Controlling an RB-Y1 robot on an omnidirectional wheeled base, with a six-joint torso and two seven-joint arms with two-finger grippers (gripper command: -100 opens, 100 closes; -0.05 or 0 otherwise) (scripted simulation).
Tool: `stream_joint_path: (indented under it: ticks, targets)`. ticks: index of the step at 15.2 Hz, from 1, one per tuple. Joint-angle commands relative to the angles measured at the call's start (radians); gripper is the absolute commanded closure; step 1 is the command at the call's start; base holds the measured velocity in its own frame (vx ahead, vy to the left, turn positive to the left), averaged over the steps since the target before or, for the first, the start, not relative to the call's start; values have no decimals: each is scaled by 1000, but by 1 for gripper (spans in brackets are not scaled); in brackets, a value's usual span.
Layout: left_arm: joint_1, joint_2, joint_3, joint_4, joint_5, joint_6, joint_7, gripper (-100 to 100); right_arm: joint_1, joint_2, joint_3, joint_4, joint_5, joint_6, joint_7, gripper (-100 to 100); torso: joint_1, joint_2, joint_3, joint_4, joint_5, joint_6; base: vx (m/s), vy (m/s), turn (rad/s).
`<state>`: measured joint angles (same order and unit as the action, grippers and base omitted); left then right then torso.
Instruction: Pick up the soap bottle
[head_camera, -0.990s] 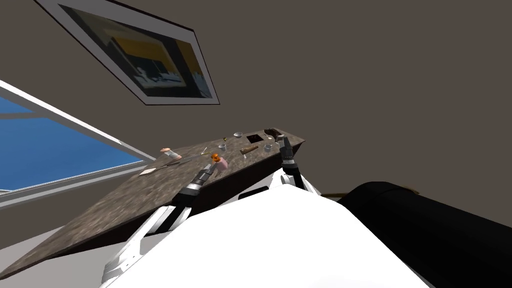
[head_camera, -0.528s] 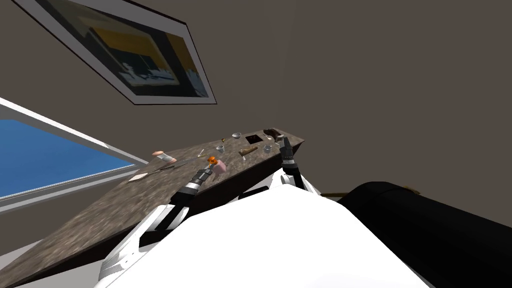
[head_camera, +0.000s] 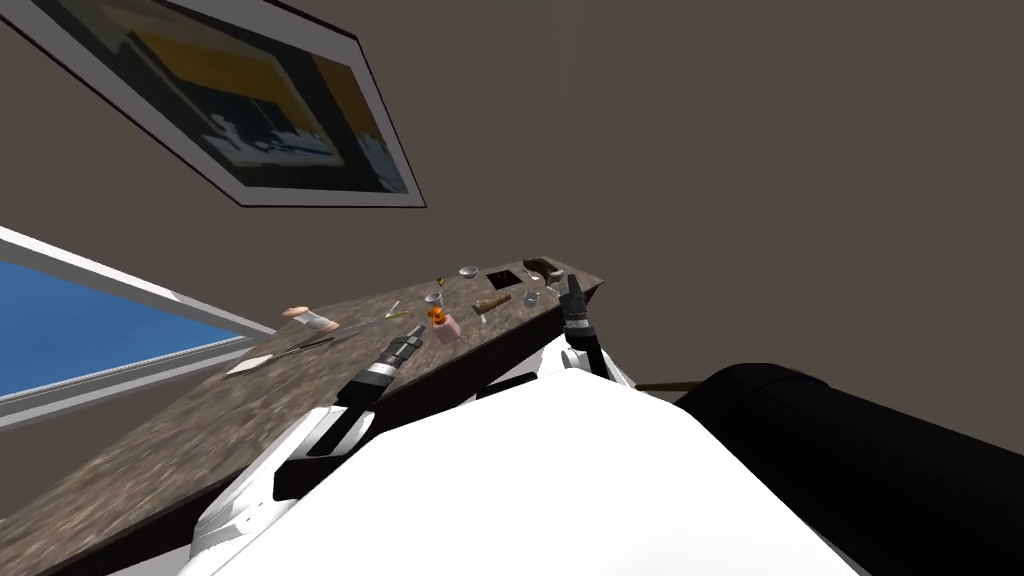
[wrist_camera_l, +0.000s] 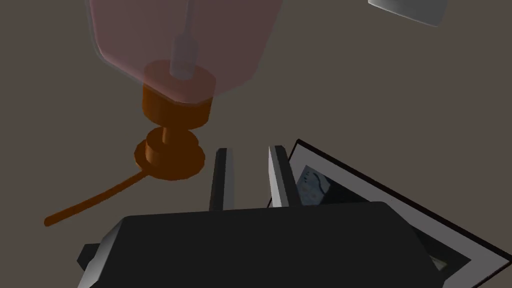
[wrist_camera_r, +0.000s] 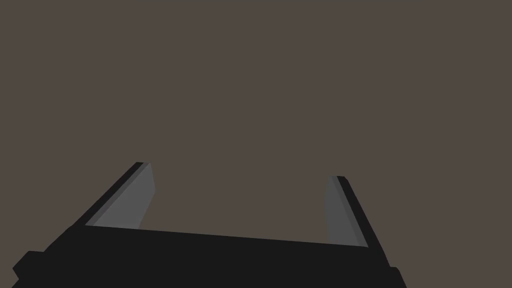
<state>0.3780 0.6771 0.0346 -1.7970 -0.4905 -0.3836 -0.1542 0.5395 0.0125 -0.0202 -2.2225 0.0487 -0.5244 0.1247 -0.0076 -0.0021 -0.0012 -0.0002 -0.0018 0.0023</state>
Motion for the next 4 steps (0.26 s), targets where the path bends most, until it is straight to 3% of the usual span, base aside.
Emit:
stream_joint_path:
  ticks: [1,2,3,4]
  targets:
    - [-30,-2,7,28,5,14,8,-100,0,0,0,0,0,0,0,0,0,0,0,0,0,0,-9,-4,-247]
    - [-17,0,0,11,1,10,4,-100,0,0,0,0,0,0,0,0,2,1,1,0,1,0,-8,5,-95]
    - [6,2,0,-4,0,-3,0,100,0,0,0,0,0,0,0,0,4,2,1,0,1,-1,0,10,169]
    - [-12,1,0,6,1,11,5,100,0,0,0,0,0,0,0,0,5,2,1,0,1,-2,1,3,105]
